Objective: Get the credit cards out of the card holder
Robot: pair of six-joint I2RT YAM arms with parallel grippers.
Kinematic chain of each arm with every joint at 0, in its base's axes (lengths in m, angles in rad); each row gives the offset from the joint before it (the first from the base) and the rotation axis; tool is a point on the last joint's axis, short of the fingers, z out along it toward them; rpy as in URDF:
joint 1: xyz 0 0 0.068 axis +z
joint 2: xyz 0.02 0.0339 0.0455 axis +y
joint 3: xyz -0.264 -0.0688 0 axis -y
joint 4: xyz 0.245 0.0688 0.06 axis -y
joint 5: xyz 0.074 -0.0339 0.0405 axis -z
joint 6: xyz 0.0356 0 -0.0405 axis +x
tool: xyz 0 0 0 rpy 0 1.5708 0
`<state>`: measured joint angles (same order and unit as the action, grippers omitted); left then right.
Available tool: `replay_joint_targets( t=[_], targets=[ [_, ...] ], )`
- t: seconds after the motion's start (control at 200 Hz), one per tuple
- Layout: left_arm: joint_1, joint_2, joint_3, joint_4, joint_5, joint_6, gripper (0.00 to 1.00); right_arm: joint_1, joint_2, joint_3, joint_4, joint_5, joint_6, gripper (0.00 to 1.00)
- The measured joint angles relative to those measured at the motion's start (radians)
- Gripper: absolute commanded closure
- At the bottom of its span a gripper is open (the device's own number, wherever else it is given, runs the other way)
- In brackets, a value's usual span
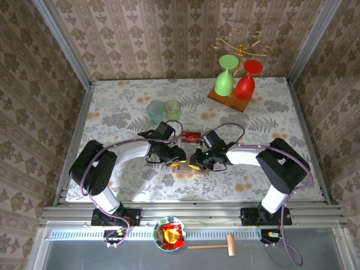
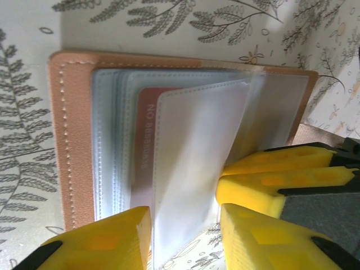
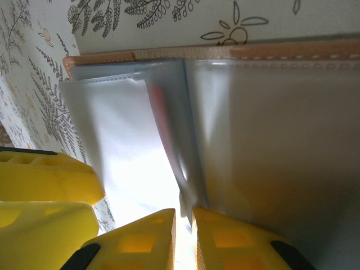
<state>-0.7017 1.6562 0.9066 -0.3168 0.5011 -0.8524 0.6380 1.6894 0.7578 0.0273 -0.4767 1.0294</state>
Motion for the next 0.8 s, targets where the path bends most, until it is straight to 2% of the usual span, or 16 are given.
replay_joint_targets(
  t=[0.185,0.39,0.8],
  targets=[
    [0.0,0.0,-0.004,0.047,0.019,-0.011,0.65,0.0,0.0,0.0,0.0,0.0,0.0,0.82],
    [0.0,0.0,-0.004,0.082,0.027,-0.018,0.64,-0.002,-0.009,0.0,-0.003,0.0,0.0,0.72],
    [-0.019,-0.022,0.017,0.085,0.045,-0.018,0.62,-0.069,-0.192,0.0,-0.153,0.029,-0.045,0.65]
  ],
)
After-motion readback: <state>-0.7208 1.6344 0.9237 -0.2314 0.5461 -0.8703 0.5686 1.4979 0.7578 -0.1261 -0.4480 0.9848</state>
